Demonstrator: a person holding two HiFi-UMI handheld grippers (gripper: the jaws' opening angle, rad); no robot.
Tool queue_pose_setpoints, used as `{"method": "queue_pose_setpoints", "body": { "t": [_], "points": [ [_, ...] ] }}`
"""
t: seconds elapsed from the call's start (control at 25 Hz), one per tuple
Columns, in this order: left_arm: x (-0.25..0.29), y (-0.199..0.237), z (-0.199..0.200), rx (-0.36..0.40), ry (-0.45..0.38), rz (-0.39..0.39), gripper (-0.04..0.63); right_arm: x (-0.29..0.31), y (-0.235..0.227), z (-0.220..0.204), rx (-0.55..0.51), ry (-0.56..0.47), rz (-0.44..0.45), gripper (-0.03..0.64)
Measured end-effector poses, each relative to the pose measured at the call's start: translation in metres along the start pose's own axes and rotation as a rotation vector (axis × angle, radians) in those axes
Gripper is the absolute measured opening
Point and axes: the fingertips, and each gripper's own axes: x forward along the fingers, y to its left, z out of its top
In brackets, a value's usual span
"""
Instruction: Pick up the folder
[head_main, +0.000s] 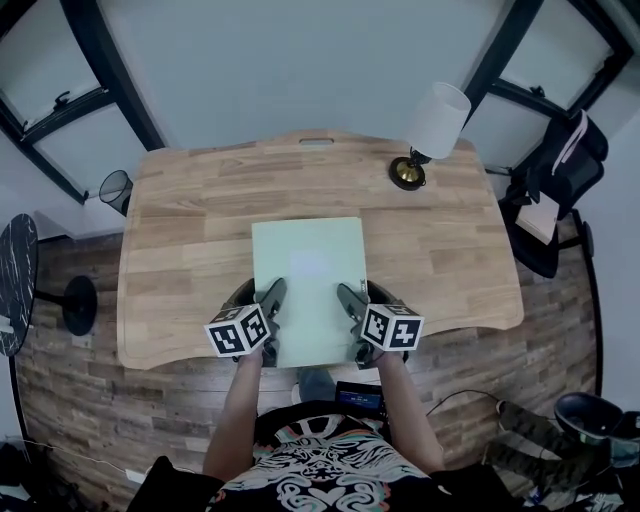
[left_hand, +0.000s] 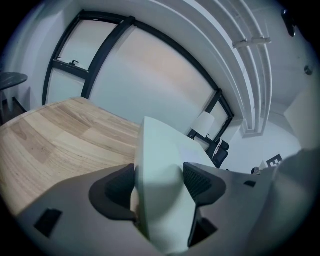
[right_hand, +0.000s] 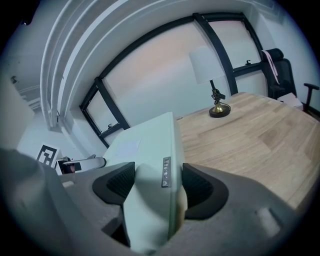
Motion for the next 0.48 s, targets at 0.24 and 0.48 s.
{"method": "queue_pose_setpoints", "body": {
  "t": [0.24, 0.48],
  "points": [
    [-0.02, -0.018, 0.0, 0.02, -0.02, -0.01, 0.291, -0.026, 0.006, 0.0, -0.004, -0.032, 0.006, 0.291],
    [-0.042, -0.032, -0.003, 0.035, -0.041, -0.018, 0.291, -0.051, 0.016, -0.004, -0.022, -0.058, 0.005, 0.29]
  ]
}}
